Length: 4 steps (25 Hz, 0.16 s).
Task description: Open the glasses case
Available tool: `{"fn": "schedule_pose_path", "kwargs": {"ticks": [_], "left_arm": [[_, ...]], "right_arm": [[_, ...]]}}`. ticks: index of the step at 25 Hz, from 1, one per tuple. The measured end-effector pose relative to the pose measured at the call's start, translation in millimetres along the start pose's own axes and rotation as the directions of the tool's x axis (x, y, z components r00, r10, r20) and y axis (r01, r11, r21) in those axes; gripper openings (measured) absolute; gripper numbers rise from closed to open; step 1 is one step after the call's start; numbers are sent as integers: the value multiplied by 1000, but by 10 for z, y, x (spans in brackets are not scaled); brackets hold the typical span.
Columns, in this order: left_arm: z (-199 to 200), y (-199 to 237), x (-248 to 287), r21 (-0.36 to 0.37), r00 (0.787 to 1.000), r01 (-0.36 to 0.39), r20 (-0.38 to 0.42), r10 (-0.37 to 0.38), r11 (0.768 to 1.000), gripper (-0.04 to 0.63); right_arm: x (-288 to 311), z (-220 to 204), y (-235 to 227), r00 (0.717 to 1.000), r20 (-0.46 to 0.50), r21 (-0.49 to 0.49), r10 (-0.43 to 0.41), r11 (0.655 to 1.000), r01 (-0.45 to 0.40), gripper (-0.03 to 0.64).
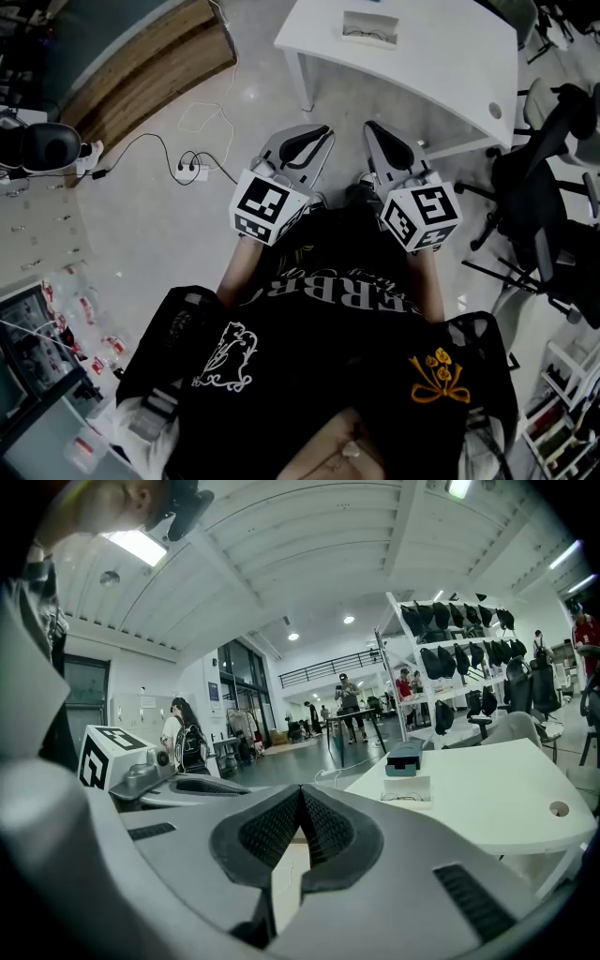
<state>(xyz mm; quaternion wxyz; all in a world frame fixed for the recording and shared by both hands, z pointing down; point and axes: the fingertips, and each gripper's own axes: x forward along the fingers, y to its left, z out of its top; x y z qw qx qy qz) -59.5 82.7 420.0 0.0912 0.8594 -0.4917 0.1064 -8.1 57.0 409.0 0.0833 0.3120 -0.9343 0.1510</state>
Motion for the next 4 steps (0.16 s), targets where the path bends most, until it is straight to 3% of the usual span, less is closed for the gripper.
{"fn": "schedule_pose_path", "kwargs": {"ticks": [4], "left_arm": [[10, -25, 24, 2, 1000, 9, 1, -9, 1000, 41]], "right_arm": [[10, -3, -7, 1000, -1, 3, 0, 1000, 0, 14]]}}
